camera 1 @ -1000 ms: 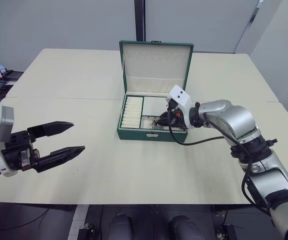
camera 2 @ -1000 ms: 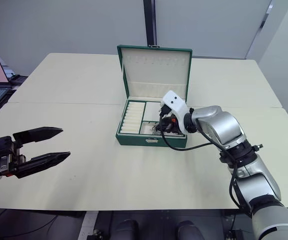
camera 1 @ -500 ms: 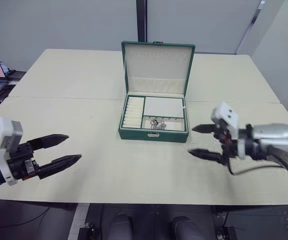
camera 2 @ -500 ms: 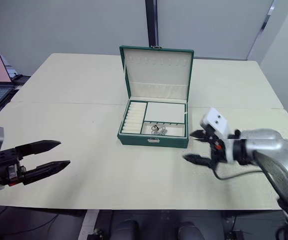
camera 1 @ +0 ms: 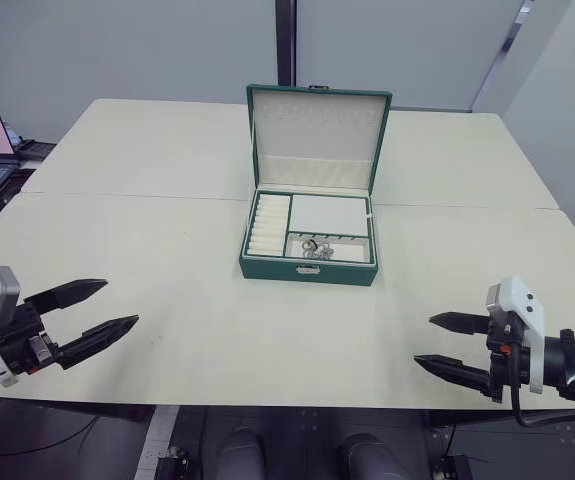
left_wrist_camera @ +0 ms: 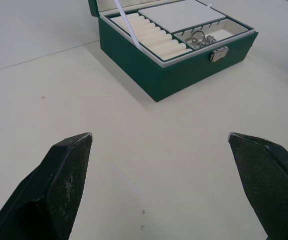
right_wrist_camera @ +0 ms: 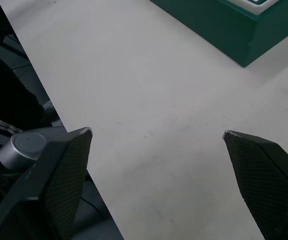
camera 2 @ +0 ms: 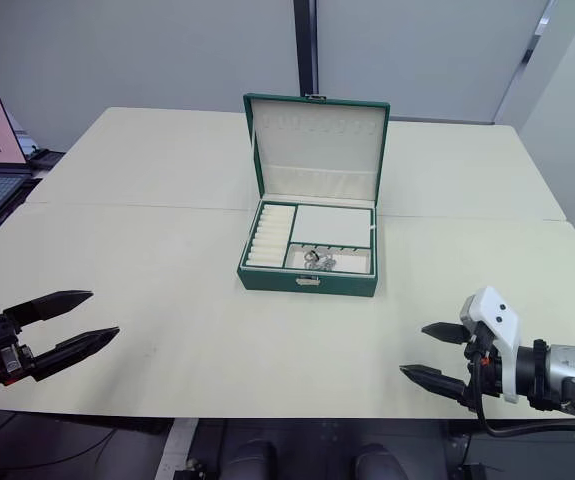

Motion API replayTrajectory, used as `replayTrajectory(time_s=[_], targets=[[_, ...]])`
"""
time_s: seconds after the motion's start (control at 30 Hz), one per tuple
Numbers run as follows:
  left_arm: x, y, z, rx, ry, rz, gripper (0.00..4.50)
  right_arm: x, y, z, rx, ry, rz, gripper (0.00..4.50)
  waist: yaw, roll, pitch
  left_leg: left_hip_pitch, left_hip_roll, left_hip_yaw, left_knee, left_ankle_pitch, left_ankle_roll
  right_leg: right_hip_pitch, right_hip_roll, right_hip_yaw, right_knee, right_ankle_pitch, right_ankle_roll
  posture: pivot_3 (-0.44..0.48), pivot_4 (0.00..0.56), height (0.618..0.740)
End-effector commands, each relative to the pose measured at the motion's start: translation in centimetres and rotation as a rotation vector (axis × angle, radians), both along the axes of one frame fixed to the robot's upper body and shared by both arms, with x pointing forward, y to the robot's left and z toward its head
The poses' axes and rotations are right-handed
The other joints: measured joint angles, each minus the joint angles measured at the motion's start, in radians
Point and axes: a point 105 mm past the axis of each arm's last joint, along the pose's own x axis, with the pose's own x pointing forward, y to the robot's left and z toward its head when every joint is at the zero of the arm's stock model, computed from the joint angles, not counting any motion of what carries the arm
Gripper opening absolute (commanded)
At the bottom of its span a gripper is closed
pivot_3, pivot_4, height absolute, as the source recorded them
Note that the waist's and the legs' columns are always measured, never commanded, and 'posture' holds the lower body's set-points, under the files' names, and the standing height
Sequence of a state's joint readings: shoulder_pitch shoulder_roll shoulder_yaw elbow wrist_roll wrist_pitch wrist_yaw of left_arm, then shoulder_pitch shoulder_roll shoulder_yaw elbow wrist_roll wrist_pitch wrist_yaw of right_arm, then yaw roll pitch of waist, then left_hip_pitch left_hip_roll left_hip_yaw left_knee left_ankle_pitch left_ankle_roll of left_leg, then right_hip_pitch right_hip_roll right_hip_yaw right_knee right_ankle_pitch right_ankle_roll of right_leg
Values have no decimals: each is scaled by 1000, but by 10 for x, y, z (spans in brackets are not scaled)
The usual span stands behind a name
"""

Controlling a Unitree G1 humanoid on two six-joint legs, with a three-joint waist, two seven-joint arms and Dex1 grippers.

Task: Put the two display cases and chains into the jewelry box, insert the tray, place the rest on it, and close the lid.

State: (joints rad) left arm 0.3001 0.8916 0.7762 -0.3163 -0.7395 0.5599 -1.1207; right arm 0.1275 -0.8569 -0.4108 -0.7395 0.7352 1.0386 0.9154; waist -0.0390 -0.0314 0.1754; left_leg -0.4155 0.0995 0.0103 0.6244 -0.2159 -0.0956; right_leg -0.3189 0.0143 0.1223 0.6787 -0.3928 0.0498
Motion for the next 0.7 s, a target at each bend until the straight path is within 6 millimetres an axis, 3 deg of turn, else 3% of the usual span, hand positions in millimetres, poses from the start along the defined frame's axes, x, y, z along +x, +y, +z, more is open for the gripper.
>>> replayTrajectory(time_s=[0.03, 0.13, 0.23, 0.4, 0.6, 0.7], targets=[[13, 0, 12, 31, -23, 55, 4500, 6, -4, 7, -52, -30, -14, 4445, 2, 0, 0, 0, 0, 0, 0, 0, 0, 0, 0, 0, 0, 0, 0, 0, 150, 740], [34, -7, 31, -71, -85, 112, 4500, 19, -4, 14, -67, -49, -25, 4445, 4, 0, 0, 0, 0, -1, 1, 0, 0, 0, 0, 0, 1, 0, 0, 0, 150, 740], [57, -14, 25, -30, -68, 113, 3914, 41, -4, 18, -98, -83, -41, 3864, 5, -1, 0, 0, 0, -1, 1, 0, 0, 0, 0, 0, 0, 0, 0, 0, 150, 740], [87, -13, 9, 58, -40, 142, 2238, 81, -10, 18, -176, -119, -100, 2143, 3, 0, 0, -2, 0, 1, 1, 0, 0, 1, 1, 1, 1, 0, 0, 0, 150, 740], [126, -13, -1, 93, -22, 146, 184, 127, -11, 13, -242, -163, -147, 579, 7, 1, 1, -2, 0, 1, 1, 0, 0, 0, 1, 1, 1, 0, 0, 0, 150, 740], [145, -19, -4, 111, -13, 117, 0, 144, -13, 10, -275, -182, -147, 18, 8, 1, 1, -3, 0, 2, 2, 1, -1, 0, 1, 1, 2, 0, 0, 0, 150, 740]])
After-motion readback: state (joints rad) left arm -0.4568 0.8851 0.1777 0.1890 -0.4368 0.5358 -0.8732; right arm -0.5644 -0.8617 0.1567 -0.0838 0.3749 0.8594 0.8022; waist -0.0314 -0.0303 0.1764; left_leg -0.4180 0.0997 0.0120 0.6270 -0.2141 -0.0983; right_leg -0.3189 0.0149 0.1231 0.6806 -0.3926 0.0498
